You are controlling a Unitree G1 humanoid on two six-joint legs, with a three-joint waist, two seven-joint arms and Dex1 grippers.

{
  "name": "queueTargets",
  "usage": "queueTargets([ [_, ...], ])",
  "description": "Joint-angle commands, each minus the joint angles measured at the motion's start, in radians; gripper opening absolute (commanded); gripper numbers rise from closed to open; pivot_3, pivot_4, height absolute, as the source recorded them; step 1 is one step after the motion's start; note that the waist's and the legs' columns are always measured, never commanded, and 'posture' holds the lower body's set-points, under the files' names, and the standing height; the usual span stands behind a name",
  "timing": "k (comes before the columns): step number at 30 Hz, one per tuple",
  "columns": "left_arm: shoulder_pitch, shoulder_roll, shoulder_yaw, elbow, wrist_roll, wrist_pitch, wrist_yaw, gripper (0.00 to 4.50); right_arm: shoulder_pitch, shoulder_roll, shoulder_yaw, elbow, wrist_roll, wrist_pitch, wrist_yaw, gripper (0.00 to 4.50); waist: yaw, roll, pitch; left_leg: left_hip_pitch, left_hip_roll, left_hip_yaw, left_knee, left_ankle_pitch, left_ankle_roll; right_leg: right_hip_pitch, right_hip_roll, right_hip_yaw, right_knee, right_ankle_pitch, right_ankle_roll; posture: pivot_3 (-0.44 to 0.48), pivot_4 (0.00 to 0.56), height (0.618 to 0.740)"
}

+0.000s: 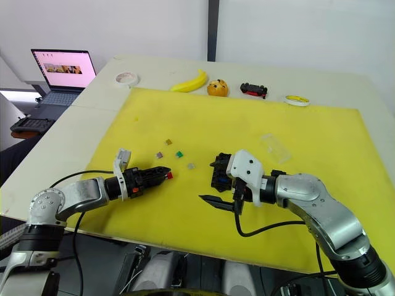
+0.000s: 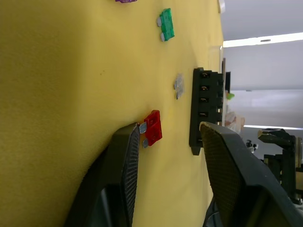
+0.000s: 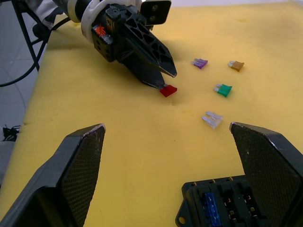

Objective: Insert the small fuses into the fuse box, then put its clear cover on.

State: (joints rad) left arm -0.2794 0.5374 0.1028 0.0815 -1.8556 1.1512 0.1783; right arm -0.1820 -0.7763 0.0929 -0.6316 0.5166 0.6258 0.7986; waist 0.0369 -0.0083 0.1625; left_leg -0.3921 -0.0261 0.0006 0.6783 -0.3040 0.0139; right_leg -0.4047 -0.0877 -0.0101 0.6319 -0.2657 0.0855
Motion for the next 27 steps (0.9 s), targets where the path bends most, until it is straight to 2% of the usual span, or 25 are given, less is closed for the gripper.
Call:
queueTargets([
  [1, 0.012, -0.010, -0.017, 0.004, 0.013, 0.012, 0.002, 2.06, -0.016, 0.005, -0.036, -0.019, 0.015, -0.003, -0.003, 4.50, 0.000, 0.000, 0.000, 0.000, 0.000, 0.000, 0.000, 0.000, 0.000, 0.000, 0.000, 0.000, 0.000, 0.000, 0.000, 0.000, 0.150, 0.740],
  [13, 0.013, -0.016, -0.014, 0.006, 0.030, 0.018, -0.019, 2.06, -0.020, 0.002, -0.041, -0.018, 0.015, 0.001, -0.002, 4.50, 0.001, 0.000, 0.000, 0.000, 0.000, 0.000, -0.001, 0.000, 0.000, 0.000, 0.000, 0.000, -0.001, 0.000, 0.000, 0.000, 0.150, 0.740],
  [16, 0.014, -0.011, -0.012, 0.009, 0.033, 0.022, -0.025, 1.18, -0.019, 0.001, -0.044, -0.020, 0.017, 0.004, -0.001, 4.50, 0.000, 0.000, 0.000, 0.000, 0.000, 0.000, -0.001, 0.000, 0.000, 0.000, 0.000, 0.000, -0.001, 0.000, 0.000, 0.000, 0.150, 0.740],
  [27, 0.013, -0.011, -0.003, 0.046, 0.099, 0.043, -0.077, 1.18, -0.021, -0.001, -0.046, -0.015, 0.015, 0.002, 0.005, 4.50, -0.001, 0.000, 0.000, 0.000, 0.000, 0.000, -0.003, 0.000, 0.000, -0.001, 0.000, 0.000, -0.001, 0.000, 0.000, 0.000, 0.150, 0.740],
])
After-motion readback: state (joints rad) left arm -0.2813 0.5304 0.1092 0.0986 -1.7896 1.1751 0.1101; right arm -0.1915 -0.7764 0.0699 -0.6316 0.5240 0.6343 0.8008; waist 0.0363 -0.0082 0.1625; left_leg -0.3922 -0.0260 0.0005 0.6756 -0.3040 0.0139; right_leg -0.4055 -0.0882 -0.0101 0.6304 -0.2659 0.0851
